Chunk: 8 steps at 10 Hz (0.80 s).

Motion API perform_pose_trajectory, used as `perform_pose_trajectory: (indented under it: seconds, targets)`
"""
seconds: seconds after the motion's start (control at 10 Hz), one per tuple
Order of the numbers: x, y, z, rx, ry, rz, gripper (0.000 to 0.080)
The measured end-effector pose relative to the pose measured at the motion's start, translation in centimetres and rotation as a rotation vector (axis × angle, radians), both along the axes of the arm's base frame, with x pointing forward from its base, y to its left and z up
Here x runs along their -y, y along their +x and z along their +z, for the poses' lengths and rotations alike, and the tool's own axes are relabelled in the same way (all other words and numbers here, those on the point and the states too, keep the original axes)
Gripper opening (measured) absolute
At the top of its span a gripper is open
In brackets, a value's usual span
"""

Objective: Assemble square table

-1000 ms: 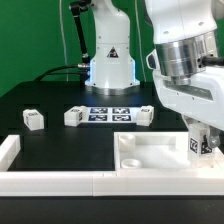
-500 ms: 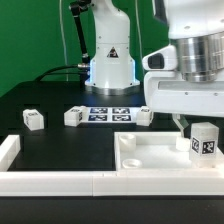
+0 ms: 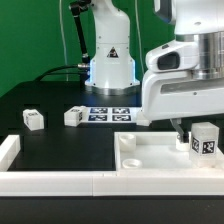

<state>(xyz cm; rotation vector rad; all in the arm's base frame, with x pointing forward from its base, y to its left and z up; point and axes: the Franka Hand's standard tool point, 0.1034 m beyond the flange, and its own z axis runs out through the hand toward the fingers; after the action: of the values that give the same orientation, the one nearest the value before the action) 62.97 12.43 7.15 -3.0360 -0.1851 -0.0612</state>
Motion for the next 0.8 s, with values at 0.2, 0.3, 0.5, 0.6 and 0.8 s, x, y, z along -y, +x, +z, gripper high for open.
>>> perform_pose_trajectory:
  seconds: [0.2,0.3,0.5,0.6,0.8]
  targets:
    - [0.42,0.32,-0.07,0.027,-0.004,0.080,0.0649]
    - [0.38,0.30,-0.08,0.026,-0.004,0.066,0.0649]
    - [0.37,0.30,-0.08,0.021,-0.002,0.021,0.0388]
    - [0.51,0.32,-0.09,0.015,-0.001,-0.039,0.0291]
    - [0.70,0.35,-0.10,-0.001,0.005,-0.201,0.0291]
